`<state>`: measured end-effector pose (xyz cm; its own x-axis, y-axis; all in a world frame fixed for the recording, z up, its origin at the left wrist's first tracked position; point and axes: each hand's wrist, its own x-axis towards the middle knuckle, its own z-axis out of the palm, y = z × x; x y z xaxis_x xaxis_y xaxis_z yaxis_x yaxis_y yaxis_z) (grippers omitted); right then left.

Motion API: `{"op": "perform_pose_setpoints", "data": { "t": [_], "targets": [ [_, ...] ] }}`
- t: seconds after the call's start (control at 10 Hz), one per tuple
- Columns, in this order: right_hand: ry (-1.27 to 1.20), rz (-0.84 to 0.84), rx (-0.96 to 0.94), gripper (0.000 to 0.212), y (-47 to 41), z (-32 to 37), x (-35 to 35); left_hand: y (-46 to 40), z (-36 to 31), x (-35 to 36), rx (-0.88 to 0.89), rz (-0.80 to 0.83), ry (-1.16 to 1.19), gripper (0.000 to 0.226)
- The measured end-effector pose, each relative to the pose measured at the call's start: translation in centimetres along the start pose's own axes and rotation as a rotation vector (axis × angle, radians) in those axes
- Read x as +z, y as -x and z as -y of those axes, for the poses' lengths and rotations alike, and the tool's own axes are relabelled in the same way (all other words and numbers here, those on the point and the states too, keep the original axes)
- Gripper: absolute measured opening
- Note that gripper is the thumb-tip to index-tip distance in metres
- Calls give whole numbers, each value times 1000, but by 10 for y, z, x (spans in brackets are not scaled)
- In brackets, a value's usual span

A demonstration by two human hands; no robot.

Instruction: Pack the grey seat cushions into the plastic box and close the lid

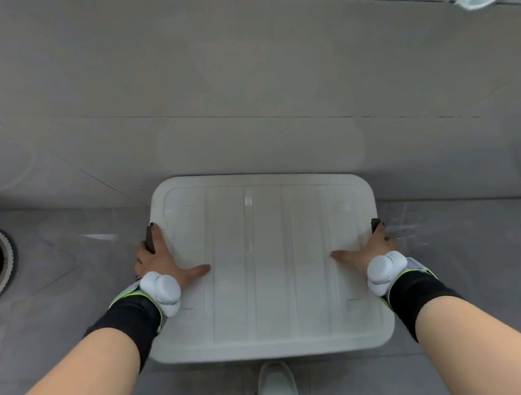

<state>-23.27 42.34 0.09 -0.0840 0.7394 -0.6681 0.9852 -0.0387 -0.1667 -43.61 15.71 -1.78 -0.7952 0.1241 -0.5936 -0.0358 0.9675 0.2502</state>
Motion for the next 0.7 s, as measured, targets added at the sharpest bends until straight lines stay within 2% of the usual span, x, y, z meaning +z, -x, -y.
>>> {"op": "perform_pose_setpoints", "data": {
  "t": [0.2, 0.4, 0.5, 0.7],
  "targets": [
    [-59, 55, -59, 95, 21, -2, -17, 15, -8, -16, 134, -13, -11, 113],
    [-187, 75, -115, 69, 82, 0, -58, 56, -22, -71, 247, 22, 42, 100],
    [-200, 80, -153, 64, 112, 2, -79, 80, -29, -103, 270, 55, 159, 90],
    [-255, 66, -226, 67, 188, 22, -134, 145, -45, -171, 308, 119, 234, 79]
  ]
}}
